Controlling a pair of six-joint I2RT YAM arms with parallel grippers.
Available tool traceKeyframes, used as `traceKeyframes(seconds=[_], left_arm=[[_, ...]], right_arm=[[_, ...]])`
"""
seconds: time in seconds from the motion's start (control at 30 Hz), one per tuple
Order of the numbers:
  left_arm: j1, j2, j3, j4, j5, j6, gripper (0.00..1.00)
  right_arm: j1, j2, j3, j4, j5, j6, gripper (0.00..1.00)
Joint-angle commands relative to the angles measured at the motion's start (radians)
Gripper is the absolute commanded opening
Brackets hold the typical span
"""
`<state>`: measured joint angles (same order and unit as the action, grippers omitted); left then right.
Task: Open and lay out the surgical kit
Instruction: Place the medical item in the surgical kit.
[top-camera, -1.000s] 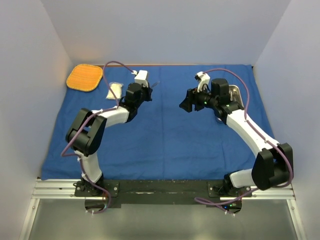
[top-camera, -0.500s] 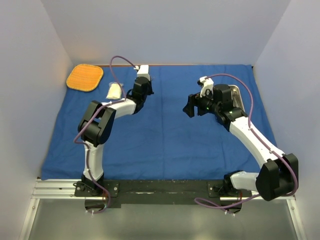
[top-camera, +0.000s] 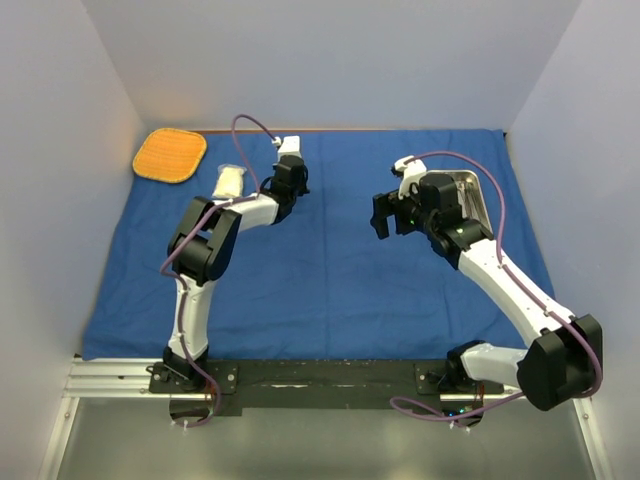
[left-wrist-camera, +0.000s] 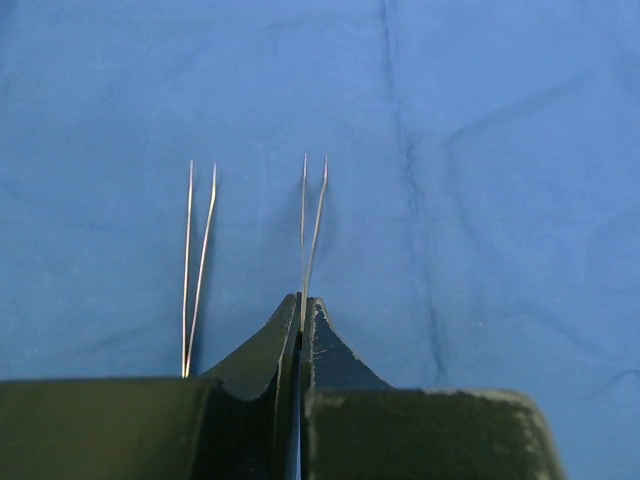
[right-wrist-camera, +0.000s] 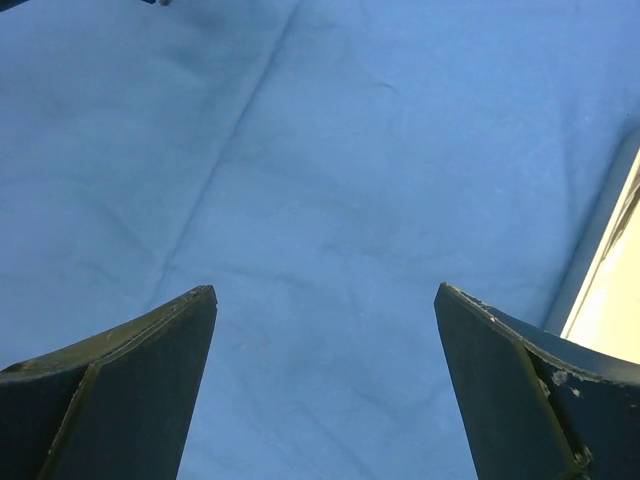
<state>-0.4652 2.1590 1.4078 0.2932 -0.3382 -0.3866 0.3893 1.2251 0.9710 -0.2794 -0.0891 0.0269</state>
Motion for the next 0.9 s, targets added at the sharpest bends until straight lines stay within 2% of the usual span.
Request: traceKeyframes(seconds=[0.0,0.13,0.53,0.7,0.87], left_arm=[[-0.006,0.018,0.054,-0.005,-0.022,-0.031,0.0],[-0.006,0.022,0.053,-0.025,-0.021,-0.043,0.04],[-0.007,0.007,0.039,-0.071,0.007,-0.081,0.24],[-0.007,-0.008,0.057,-0.109,-0.008,-0.061,0.38],[-0.007,0.004,0.103,-0.183,0.005,-0.031,0.4]], right_arm=[[0.014,-0.022,-0.011,0.011,0.051,-0.021,0.96],[0.017,-0.021,-0.009,0.011,0.058,-0.021,0.97],[0.023,-0.015,-0.012,0.016,0.06,-0.021,0.98],[0.026,-0.021,-0.017,0.017,0.057,-0.021,0.98],[0.025,-0.026,-0.02,0.02,0.057,-0.021,0.98]])
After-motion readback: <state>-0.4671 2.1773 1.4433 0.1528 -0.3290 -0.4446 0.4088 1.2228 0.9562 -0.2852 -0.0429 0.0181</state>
